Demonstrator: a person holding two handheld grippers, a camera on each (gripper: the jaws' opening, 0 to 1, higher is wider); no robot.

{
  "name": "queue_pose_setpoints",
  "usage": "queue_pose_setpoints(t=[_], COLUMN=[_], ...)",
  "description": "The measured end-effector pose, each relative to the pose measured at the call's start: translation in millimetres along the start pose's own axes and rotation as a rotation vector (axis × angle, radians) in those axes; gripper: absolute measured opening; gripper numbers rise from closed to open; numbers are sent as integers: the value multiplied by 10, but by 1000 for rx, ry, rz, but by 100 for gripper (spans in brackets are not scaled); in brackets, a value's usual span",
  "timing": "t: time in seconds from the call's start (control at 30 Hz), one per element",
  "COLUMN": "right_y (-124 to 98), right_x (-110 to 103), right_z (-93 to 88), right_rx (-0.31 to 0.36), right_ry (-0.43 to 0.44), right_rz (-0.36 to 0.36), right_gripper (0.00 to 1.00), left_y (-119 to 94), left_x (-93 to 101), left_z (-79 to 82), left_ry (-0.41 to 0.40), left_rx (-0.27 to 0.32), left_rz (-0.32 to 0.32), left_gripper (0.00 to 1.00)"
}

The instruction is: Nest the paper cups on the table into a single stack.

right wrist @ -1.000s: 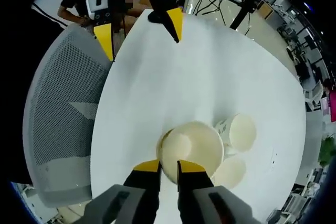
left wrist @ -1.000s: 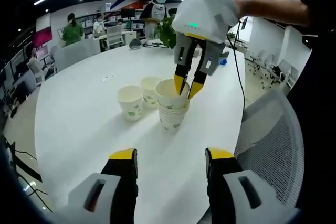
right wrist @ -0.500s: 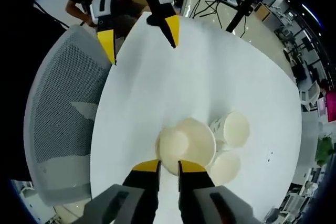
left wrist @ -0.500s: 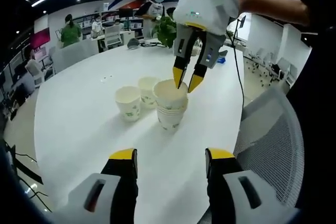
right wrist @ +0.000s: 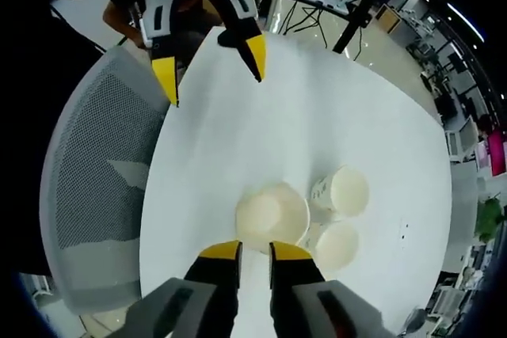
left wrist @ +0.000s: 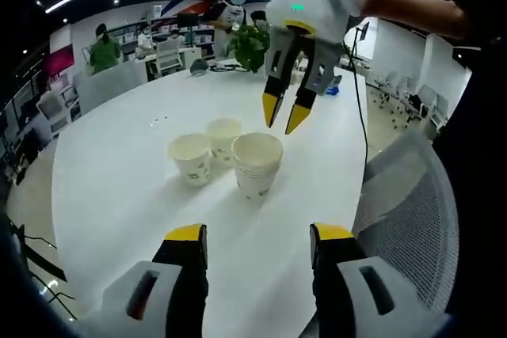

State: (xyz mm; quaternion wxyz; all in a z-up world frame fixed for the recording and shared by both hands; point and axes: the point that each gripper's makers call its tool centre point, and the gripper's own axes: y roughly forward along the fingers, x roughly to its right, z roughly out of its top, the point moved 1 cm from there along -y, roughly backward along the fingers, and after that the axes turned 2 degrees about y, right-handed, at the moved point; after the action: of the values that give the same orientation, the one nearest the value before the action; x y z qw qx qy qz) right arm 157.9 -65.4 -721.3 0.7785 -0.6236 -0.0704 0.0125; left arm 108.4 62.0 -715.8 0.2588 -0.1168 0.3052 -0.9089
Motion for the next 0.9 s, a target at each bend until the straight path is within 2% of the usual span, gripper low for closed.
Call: queue_pose_setpoints(t=[0.13,0.37,0.63,0.9], right_y=[-15,-83,-155,-189], right_x=[44,82,257,513], right_z=[-6,87,255,332], right_rx=[34,145,349,481], right_ry=[48,179,377,512], right_rz=[-14,-30,-94,-192], right_gripper=[13,19,27,29], left_y=[4,19,13,8], left_x=[7,2,-5,-1], left_z=[15,7,-35,-55], left_ry=[-1,-12,-32,-62], left_rx=[2,10,10,17], left_rz=[1,3,18,40], left_gripper=[51,51,52,51])
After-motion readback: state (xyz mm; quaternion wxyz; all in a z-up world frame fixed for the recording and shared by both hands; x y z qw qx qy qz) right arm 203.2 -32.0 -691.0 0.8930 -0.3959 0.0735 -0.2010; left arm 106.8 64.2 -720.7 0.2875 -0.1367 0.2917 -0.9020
